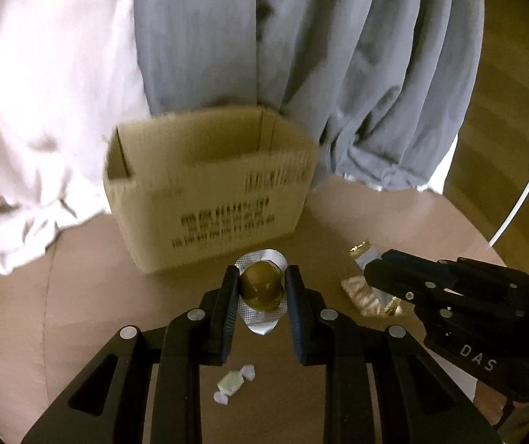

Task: Organize snacks
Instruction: 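Carry both snacks into the box and open both tools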

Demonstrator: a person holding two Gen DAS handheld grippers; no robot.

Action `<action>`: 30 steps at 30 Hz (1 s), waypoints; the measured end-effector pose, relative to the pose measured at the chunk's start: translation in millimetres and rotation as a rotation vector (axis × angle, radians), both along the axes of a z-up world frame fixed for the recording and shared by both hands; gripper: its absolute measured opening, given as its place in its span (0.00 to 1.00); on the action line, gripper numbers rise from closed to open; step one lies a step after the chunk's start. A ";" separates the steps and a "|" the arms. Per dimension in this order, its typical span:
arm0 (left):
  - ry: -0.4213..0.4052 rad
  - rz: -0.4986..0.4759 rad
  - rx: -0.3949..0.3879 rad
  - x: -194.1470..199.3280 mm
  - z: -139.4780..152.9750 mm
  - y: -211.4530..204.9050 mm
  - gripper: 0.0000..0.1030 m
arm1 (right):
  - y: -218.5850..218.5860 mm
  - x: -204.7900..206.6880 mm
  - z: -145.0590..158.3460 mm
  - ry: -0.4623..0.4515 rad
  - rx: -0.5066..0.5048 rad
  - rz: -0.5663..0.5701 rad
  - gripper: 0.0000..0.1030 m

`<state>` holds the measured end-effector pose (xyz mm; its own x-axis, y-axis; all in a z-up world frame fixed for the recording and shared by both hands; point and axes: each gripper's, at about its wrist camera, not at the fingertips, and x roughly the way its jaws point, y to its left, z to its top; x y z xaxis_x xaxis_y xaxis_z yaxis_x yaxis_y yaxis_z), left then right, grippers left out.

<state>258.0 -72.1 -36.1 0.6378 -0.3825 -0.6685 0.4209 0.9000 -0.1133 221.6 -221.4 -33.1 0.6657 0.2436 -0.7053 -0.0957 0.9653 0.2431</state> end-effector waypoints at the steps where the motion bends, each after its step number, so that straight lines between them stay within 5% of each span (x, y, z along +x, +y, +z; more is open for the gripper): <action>1: -0.019 0.000 -0.004 0.4 6.9 1.0 0.24 | 1.0 1.0 4.5 -0.013 0.000 0.000 0.20; 15: -0.198 0.038 -0.025 23.3 73.5 10.3 0.24 | 3.6 29.4 64.8 -0.187 0.006 0.012 0.20; 30: -0.188 0.086 -0.025 89.5 88.8 23.1 0.24 | 20.5 105.1 95.8 -0.232 -0.057 0.061 0.20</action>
